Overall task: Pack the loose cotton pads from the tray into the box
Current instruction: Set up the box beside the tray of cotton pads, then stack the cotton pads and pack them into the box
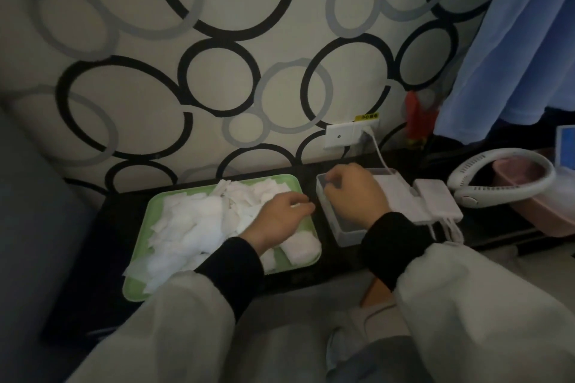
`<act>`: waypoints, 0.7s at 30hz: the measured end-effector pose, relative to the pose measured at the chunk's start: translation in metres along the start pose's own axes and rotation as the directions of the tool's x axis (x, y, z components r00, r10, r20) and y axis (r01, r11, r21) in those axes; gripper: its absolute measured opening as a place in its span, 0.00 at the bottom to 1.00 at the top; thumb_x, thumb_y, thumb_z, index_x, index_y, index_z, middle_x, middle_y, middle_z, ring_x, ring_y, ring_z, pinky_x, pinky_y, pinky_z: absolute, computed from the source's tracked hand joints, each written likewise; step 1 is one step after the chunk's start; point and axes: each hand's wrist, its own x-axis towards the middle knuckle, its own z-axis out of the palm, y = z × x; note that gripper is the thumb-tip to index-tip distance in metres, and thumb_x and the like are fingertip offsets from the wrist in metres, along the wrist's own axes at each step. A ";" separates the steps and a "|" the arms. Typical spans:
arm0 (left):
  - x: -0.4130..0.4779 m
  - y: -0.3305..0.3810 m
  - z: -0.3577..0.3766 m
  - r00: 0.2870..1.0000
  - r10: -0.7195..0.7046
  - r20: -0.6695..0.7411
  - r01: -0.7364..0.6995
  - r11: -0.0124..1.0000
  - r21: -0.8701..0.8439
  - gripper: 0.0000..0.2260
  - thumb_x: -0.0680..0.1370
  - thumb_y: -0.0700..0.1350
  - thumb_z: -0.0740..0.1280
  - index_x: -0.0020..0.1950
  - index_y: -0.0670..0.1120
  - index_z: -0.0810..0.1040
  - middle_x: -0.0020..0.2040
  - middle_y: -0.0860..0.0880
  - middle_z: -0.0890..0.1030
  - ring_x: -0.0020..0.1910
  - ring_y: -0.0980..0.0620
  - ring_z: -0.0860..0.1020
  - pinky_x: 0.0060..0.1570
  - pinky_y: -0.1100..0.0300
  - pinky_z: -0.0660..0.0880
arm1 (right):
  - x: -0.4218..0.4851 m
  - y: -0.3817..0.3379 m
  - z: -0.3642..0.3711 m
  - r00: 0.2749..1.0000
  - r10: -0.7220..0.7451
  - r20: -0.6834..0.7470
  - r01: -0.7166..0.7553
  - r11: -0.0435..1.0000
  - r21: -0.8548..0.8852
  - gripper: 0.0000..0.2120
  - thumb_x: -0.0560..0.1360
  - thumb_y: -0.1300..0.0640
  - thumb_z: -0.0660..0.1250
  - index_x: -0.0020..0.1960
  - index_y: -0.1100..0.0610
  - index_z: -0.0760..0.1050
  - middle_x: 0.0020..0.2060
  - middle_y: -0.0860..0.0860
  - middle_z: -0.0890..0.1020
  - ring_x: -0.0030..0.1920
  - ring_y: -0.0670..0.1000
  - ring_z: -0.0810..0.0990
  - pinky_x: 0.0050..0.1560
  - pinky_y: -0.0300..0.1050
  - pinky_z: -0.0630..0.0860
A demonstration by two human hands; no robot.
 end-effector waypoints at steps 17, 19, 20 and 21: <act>-0.064 -0.076 -0.084 0.915 0.020 -0.402 0.017 0.996 0.087 0.05 0.77 0.43 0.69 0.45 0.54 0.81 0.43 0.56 0.82 0.36 0.56 0.82 0.37 0.61 0.77 | -0.001 -0.053 0.095 0.969 0.013 0.249 -0.025 0.999 0.045 0.17 0.69 0.44 0.76 0.52 0.49 0.78 0.46 0.46 0.80 0.47 0.48 0.80 0.51 0.48 0.80; -0.061 -0.085 -0.086 0.914 0.013 -0.406 0.027 0.995 0.093 0.06 0.77 0.44 0.69 0.44 0.55 0.81 0.43 0.57 0.82 0.38 0.56 0.82 0.37 0.63 0.75 | 0.000 -0.056 0.100 0.961 0.029 0.274 -0.026 1.000 -0.012 0.17 0.69 0.45 0.76 0.54 0.48 0.76 0.47 0.47 0.80 0.48 0.50 0.80 0.53 0.51 0.79; -0.060 -0.089 -0.088 0.914 0.005 -0.406 0.032 0.996 0.085 0.06 0.77 0.43 0.69 0.44 0.55 0.81 0.43 0.57 0.82 0.38 0.56 0.82 0.37 0.63 0.74 | 0.001 -0.056 0.102 0.958 0.027 0.284 -0.022 1.000 -0.023 0.16 0.70 0.47 0.75 0.55 0.49 0.77 0.47 0.48 0.81 0.48 0.51 0.80 0.54 0.51 0.79; -0.059 -0.093 -0.089 0.913 -0.002 -0.407 0.035 0.997 0.073 0.07 0.77 0.43 0.69 0.44 0.55 0.81 0.43 0.57 0.82 0.37 0.56 0.82 0.37 0.64 0.74 | 0.002 -0.055 0.102 0.958 0.025 0.287 -0.018 0.999 -0.028 0.14 0.72 0.49 0.74 0.55 0.49 0.78 0.48 0.48 0.81 0.49 0.51 0.80 0.54 0.51 0.79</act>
